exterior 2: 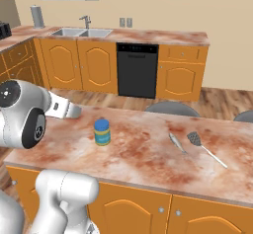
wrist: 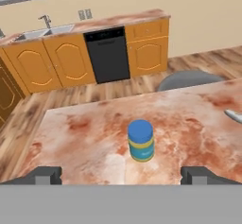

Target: Move the mayonnaise and ketchup from the cabinet to the dining counter.

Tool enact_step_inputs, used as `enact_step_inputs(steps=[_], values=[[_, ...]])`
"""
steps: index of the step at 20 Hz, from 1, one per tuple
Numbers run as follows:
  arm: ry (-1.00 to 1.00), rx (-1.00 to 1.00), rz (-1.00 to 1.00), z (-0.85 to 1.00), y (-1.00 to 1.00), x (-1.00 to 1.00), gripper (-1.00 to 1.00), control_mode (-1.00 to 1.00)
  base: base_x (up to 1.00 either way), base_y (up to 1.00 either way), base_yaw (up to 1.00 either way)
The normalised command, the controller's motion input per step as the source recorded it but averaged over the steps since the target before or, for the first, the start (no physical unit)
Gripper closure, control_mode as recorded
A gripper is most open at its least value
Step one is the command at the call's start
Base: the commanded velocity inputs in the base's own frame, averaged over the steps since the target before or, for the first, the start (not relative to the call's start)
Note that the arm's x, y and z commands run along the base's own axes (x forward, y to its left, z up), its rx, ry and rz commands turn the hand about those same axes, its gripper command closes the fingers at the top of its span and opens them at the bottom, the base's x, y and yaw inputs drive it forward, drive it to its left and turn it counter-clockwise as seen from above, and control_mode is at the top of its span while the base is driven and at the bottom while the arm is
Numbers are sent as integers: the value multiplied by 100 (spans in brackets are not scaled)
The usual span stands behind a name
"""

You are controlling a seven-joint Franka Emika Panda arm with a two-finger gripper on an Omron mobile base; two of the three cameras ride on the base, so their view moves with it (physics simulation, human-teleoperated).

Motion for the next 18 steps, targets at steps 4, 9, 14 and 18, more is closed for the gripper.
enact_step_inputs(steps=[4,9,14,18], values=[[0,0,0,0,0,0,-100,100,-26,17,-68],[0,0,0,0,0,0,-100,100,0,0,-100],[0,0,0,0,0,0,-100,100,0,0,-100],[0,0,0,0,0,0,-100,100,0,0,-100]])
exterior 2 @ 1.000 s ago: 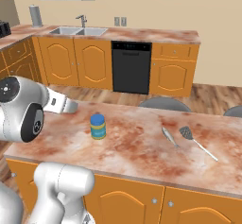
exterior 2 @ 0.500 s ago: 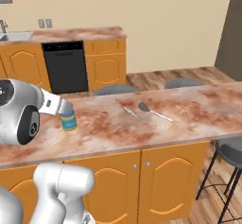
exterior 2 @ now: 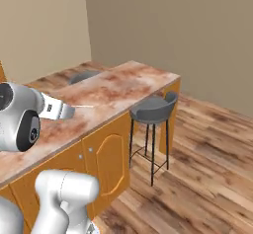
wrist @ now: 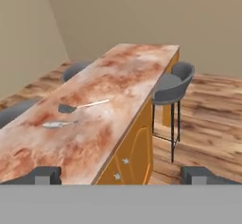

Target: Move the mayonnaise and ketchup from the cabinet to the dining counter.

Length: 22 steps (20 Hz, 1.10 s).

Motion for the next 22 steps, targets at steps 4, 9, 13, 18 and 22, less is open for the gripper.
enact_step_inputs(steps=[4,9,13,18,22], values=[[0,0,0,0,0,0,-100,100,0,-9,-96],[0,0,0,0,0,0,-100,100,0,-60,-84],[0,0,0,0,0,0,-100,100,4,-100,-62],[0,0,0,0,0,0,-100,100,17,-94,-38],[0,0,0,0,0,0,-100,100,28,-80,-31]])
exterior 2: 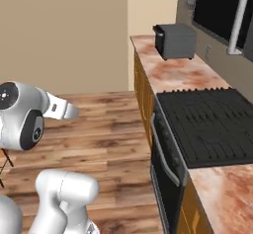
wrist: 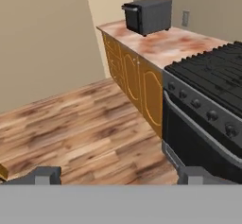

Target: Move the mayonnaise and ketchup from the cabinet to the dining counter.

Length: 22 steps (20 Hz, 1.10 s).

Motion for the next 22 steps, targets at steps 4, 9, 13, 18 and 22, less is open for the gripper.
enact_step_inputs(steps=[4,9,13,18,22], values=[[0,0,0,0,0,0,-100,100,34,-46,-47],[0,0,0,0,0,0,-100,100,-8,9,-64],[0,0,0,0,0,0,-100,100,-36,52,-70],[0,0,0,0,0,0,-100,100,6,31,-74],[0,0,0,0,0,0,-100,100,47,8,-66]])
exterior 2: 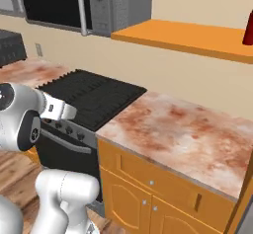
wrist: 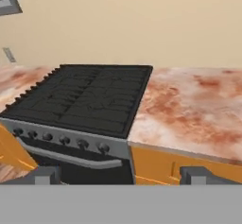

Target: Move the mayonnaise and ketchup from the cabinet to the dining counter.

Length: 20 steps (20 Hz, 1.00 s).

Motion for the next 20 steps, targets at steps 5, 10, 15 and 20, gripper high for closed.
enact_step_inputs(steps=[5,10,15,20], values=[[0,0,0,0,0,0,-100,100,43,-1,-54],[0,0,0,0,0,0,-100,100,16,-1,-37],[0,0,0,0,0,0,-100,100,29,-6,-34],[0,0,0,0,0,0,-100,100,52,-9,-35]])
